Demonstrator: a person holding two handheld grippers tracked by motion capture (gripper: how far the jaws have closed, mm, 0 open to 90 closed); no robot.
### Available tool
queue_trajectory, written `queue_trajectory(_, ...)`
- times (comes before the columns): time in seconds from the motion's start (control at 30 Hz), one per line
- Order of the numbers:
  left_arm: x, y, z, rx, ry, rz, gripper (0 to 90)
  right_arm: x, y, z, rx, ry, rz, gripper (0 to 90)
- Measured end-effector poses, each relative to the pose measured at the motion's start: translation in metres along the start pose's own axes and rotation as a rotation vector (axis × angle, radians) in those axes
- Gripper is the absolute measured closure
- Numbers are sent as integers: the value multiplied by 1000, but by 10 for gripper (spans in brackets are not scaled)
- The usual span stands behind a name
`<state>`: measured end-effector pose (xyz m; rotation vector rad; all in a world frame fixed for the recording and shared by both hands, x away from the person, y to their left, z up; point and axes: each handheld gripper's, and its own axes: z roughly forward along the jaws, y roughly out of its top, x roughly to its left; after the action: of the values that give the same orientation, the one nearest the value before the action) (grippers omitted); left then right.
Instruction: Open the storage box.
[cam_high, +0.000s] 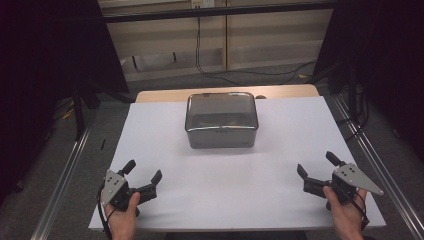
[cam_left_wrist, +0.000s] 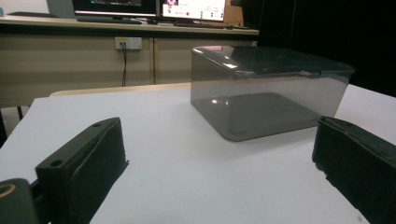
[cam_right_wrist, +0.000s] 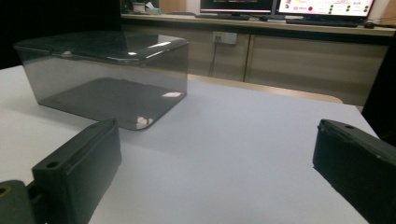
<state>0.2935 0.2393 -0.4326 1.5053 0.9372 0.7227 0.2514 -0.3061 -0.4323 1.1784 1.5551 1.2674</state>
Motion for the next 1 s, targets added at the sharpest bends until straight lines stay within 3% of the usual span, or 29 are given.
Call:
queue_trajectory(0.47,-4,-1,2,24,2,-10,25,0,-1,3,21,41,18,4)
queue_trajectory(0.7,-4,-2,-1,34,1,-33,32,10,0,8,45,77,-3,1)
queue_trajectory(0.93,-4,-1,-3,27,-2,-44,35,23,3,14,38,121,-9,5)
queue_trajectory(1.0,-4,-2,-3,32,-6,-58,37,26,6,14,30,118,-31,5)
